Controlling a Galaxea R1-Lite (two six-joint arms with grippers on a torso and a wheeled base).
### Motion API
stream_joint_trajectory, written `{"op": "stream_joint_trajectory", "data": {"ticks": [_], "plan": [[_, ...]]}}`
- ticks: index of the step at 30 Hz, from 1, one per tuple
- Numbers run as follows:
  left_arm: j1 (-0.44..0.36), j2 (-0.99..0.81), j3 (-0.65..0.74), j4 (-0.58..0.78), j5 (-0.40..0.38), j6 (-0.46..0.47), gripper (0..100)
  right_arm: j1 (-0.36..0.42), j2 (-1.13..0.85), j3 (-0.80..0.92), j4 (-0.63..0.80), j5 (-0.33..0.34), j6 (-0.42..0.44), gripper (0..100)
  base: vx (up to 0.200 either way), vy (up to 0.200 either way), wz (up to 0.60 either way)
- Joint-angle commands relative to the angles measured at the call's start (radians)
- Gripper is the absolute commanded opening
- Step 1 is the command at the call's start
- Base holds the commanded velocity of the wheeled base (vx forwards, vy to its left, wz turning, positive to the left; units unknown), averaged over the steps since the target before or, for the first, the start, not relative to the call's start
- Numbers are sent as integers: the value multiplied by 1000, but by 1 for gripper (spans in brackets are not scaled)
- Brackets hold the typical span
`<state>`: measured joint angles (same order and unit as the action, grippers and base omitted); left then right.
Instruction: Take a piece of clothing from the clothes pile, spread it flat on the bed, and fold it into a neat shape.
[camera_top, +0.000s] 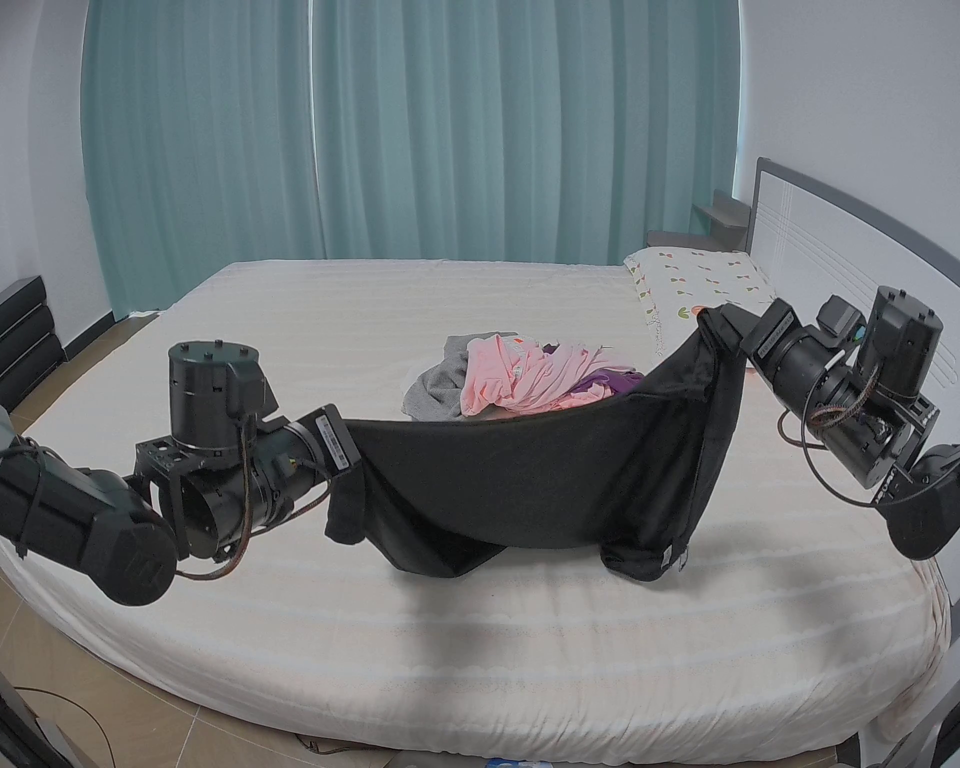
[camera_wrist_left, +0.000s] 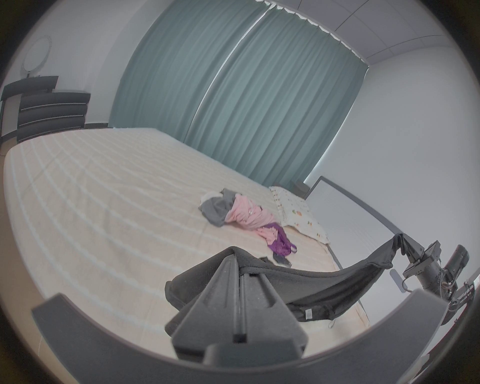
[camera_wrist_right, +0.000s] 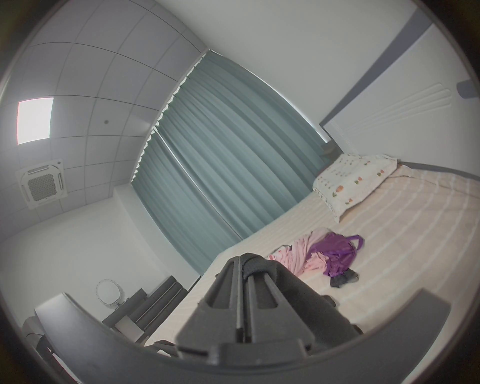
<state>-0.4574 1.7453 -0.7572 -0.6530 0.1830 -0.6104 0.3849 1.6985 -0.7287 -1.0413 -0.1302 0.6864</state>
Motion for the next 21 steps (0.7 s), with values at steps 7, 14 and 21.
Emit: {"op": "stream_joint_trajectory", "data": {"ticks": [7, 14, 21], "plan": [[-21, 10, 42, -7, 1, -17, 0, 0, 24, 54, 0, 6, 12, 0, -171, 0, 0], [-20, 19, 29, -8, 6, -15, 0, 0, 33, 49, -2, 15, 12, 0, 0, 0, 0], [-18, 20, 30, -13, 4, -17, 0, 2, 32, 45, -2, 14, 12, 0, 0, 86, 0]]}}
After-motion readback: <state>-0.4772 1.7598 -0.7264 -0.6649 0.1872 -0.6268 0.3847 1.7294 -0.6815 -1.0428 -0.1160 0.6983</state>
